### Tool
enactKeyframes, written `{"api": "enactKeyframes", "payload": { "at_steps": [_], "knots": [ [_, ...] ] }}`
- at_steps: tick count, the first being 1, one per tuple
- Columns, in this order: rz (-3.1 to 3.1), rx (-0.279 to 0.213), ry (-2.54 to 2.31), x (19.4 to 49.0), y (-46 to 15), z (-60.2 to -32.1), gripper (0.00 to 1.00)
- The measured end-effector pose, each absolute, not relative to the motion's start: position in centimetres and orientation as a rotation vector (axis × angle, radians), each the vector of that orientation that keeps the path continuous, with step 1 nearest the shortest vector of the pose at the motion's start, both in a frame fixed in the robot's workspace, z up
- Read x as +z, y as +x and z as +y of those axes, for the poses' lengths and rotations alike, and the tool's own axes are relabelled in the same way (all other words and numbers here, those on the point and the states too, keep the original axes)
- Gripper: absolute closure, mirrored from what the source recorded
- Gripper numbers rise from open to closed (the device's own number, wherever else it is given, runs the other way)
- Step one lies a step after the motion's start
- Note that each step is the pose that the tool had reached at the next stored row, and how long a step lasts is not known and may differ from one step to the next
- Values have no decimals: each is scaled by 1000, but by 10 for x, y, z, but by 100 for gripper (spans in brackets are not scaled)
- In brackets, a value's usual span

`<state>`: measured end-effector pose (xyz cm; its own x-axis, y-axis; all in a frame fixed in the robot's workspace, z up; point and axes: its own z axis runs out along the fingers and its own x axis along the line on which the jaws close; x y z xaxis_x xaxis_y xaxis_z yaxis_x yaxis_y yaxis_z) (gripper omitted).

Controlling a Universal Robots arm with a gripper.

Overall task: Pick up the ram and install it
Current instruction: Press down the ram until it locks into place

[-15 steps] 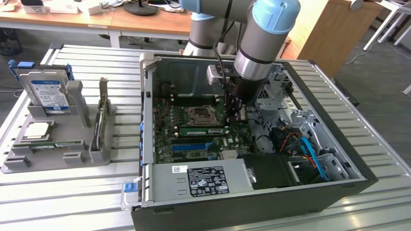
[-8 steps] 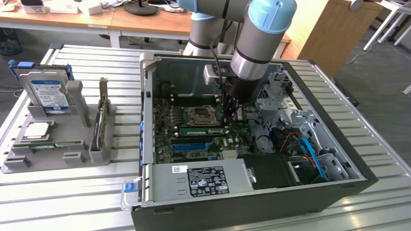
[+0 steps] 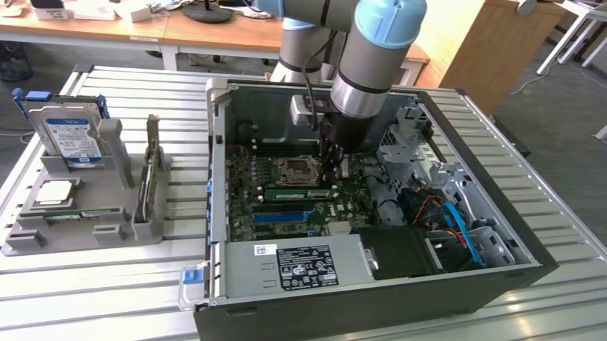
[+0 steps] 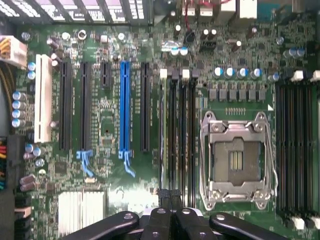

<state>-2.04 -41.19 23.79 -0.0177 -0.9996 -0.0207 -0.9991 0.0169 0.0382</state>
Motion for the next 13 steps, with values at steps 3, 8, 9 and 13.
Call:
{"api": "enactKeyframes", "payload": {
  "at_steps": [3,8,9,13],
  "knots": [
    [-2231,-65,2193,238,-27,-412,90],
    [-2231,-64,2193,238,-38,-412,90],
    [-2231,-64,2193,238,-40,-411,90],
    [-2232,-62,2194,238,-49,-411,90]
  ]
}}
